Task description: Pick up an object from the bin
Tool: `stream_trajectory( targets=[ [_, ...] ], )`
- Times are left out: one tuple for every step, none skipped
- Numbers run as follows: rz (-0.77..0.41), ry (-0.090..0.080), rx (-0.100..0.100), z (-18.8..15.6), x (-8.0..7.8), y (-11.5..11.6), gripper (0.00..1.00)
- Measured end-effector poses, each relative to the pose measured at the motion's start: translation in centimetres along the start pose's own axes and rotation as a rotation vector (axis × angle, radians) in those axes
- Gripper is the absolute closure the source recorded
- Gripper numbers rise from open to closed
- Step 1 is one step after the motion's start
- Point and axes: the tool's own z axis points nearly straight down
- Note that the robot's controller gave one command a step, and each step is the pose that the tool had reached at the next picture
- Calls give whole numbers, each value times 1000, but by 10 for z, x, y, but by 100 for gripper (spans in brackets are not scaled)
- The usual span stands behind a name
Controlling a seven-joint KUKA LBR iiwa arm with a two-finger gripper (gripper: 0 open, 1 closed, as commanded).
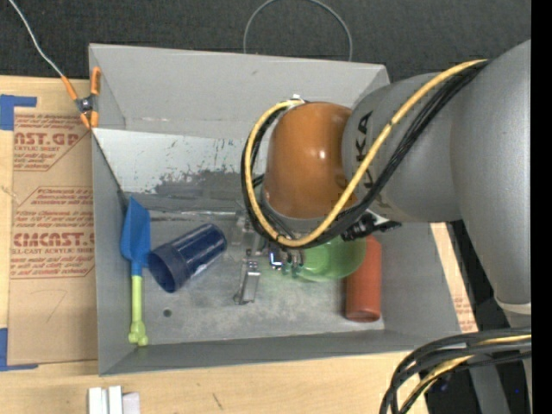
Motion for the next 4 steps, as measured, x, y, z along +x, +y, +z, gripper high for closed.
stream_trajectory(
  targets=[
    [-139,0,-1,11,-45,-12,0],
    [122,-6,-3,76,-66,18,0],
    [11,0,-2,67,-25,45,0],
    [-215,-1,-2,88,-37,70,100]
  ],
)
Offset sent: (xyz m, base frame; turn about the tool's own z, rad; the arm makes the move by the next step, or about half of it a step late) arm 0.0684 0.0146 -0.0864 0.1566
